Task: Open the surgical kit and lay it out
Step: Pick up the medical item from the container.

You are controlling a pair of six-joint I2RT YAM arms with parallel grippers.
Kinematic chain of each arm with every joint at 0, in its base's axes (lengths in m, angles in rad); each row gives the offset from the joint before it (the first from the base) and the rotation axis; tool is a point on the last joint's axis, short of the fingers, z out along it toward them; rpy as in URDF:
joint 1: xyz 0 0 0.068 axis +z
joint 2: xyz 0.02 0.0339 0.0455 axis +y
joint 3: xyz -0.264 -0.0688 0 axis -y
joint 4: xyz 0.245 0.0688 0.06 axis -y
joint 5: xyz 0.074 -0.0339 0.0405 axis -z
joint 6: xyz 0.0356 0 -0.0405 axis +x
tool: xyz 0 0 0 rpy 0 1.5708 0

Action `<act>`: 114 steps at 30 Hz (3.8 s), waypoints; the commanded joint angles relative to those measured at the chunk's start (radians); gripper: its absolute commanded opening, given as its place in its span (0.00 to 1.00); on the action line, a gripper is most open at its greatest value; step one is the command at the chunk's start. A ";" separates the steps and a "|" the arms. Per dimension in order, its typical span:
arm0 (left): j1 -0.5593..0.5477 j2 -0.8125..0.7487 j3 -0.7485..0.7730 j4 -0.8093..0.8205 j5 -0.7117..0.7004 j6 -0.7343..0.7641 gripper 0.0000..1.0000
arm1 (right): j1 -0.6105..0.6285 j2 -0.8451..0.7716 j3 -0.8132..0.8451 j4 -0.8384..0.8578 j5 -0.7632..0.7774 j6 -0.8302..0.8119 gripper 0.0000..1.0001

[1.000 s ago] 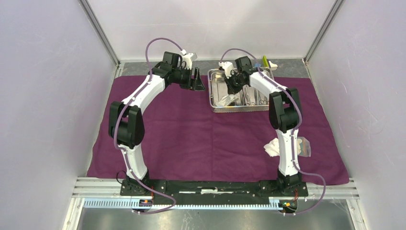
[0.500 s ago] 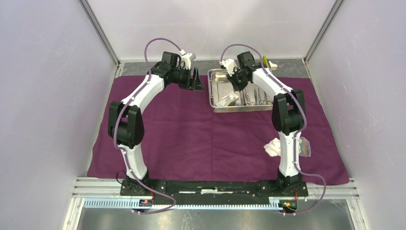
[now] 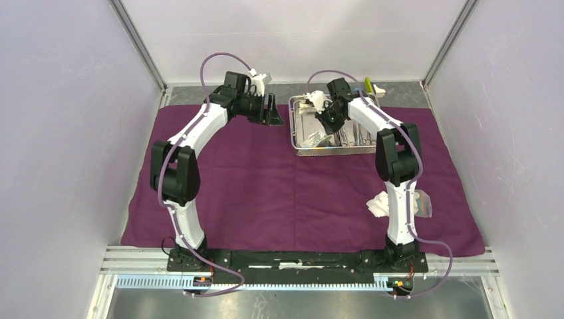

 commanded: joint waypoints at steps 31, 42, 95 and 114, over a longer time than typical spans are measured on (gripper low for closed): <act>0.025 -0.040 0.001 -0.011 0.007 0.044 0.76 | 0.015 0.157 0.174 0.206 -0.038 0.129 0.28; 0.032 -0.051 -0.010 -0.013 0.011 0.041 0.76 | 0.015 -0.069 -0.048 0.378 -0.049 0.257 0.52; 0.062 -0.040 -0.023 -0.012 0.023 0.043 0.77 | 0.063 0.069 0.035 0.151 -0.125 0.004 0.38; 0.061 0.075 0.088 0.061 0.128 -0.134 0.77 | 0.041 -0.091 0.011 0.293 -0.163 0.082 0.31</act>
